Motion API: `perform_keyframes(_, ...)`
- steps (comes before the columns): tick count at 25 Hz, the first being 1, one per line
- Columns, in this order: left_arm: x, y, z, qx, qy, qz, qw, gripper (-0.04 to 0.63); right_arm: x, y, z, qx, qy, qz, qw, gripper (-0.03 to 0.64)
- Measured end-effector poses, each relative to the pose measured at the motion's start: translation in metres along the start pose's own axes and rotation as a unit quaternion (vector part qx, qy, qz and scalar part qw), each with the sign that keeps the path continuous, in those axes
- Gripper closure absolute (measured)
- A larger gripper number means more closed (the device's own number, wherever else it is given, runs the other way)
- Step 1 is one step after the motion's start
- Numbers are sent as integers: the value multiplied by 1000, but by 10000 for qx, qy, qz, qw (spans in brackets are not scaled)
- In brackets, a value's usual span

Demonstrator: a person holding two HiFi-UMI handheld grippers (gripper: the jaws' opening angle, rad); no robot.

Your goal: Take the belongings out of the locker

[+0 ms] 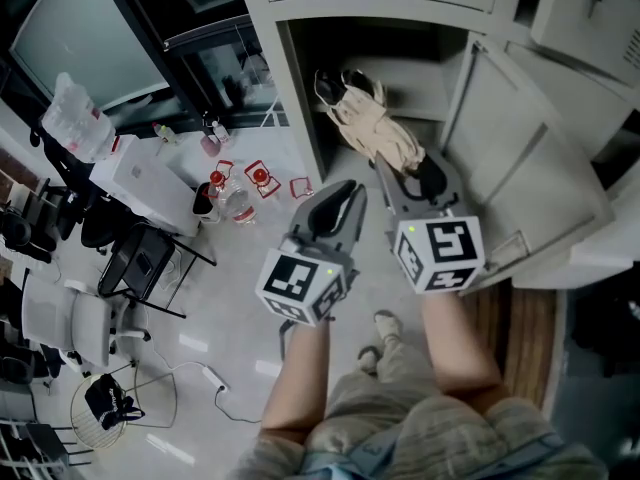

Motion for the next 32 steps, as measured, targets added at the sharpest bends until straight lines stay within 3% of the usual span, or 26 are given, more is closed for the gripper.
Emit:
perform_keyframes(25,48,-3,35,106,-148,-53,9998,568,-19,-3,76,95,179,57,9998,411)
perform_keyframes(32,78,-5,32,158,-124,-294,9994,568,-5,-10,109,257,352,-28,9990,411)
Point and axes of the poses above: the fingertips, and each gripper's own axes: z backward along the fingers, x to its right, y out of its top, the point moved 5 cm from there along z, backward along the fingers, and after that the axes turned 8 degrees about -x, right-handed, at the moved point
